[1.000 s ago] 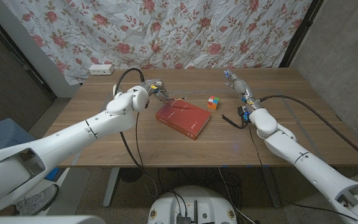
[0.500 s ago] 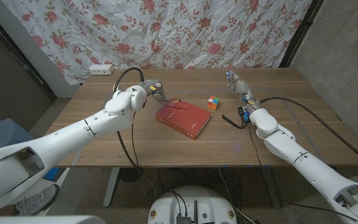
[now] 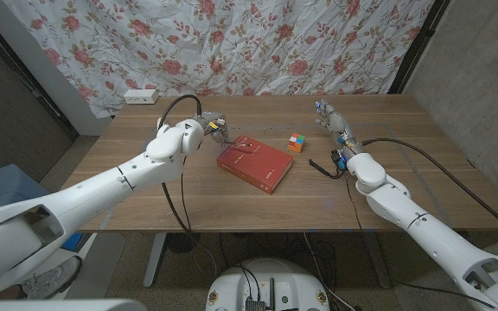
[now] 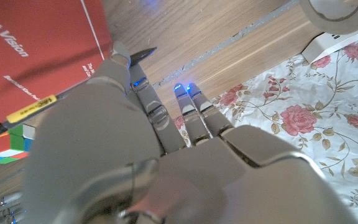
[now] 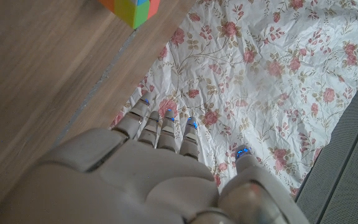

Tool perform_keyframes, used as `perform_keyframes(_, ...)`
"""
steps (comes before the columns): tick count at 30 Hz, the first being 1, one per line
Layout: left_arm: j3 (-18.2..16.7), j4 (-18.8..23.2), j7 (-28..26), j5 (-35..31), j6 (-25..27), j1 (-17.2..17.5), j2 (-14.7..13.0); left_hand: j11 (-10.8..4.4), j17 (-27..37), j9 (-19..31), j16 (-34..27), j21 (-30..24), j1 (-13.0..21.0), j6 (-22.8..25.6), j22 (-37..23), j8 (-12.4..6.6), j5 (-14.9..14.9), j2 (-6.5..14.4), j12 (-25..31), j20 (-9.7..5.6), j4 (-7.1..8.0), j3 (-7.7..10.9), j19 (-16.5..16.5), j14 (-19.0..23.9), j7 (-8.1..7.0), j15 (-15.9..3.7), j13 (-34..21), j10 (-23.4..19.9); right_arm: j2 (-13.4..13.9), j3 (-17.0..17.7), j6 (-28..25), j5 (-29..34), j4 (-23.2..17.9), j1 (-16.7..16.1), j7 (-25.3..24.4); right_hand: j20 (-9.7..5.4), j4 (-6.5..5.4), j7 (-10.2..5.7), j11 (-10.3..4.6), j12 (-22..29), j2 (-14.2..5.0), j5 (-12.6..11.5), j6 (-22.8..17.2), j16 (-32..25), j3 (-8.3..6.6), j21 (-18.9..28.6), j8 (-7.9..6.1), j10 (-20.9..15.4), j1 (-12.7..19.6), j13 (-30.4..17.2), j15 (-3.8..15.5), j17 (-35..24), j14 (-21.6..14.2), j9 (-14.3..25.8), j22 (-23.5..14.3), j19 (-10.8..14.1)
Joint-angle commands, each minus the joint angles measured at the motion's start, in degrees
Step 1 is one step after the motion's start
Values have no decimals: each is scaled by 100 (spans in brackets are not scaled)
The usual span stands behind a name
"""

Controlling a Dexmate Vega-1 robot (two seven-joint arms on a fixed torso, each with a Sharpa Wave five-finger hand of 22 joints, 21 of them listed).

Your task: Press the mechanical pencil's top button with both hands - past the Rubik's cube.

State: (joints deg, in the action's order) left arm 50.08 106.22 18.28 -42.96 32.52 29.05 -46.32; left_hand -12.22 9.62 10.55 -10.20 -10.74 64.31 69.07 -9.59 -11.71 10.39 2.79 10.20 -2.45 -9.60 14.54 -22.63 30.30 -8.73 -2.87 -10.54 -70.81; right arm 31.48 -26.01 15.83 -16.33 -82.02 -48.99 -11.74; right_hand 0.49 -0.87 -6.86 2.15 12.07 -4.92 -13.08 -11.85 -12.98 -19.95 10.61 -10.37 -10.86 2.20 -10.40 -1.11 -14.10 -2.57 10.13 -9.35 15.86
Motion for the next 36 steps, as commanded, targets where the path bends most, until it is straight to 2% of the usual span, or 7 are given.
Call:
perform_keyframes(1, -60, -93, 246, -402, -155, 100, 41, -70, 6, 25, -9, -5, 13, 21, -20, -37, 27, 45, 52, -366, 30, 4, 28, 7, -24, -961, -8, -56, -65, 40, 112, -139, 82, -50, -23, -12, 2, 56, -51, -17, -58, 8, -35, -12, -41, 35, -26, -41, 56, -17, 34, 4, -85, -1, -13, 57)
perform_keyframes(25, -288, -24, 409, -770, -148, 397, 12, -69, 7, 46, -7, 20, -17, -24, -14, -37, 29, 33, 51, -408, 36, -21, 156, -3, -67, -961, -11, -43, -86, 18, 74, -96, 35, -107, -137, -26, 3, 69, -46, -38, -78, 14, -66, -7, -75, 29, -37, -84, 57, -17, 8, 28, -141, -3, -12, 103)
perform_keyframes(36, -270, -98, 523, -953, -226, 378, 64, -70, 7, 67, -5, 26, -40, -78, -9, -36, 33, 17, 40, -416, 38, -39, 213, -9, -80, -956, -10, 4, -97, 14, 74, -81, 17, -132, -176, -14, 4, 57, -40, -47, -79, 17, -80, -2, -85, 22, -41, -92, 55, -18, -12, 35, -150, -2, -12, 103)
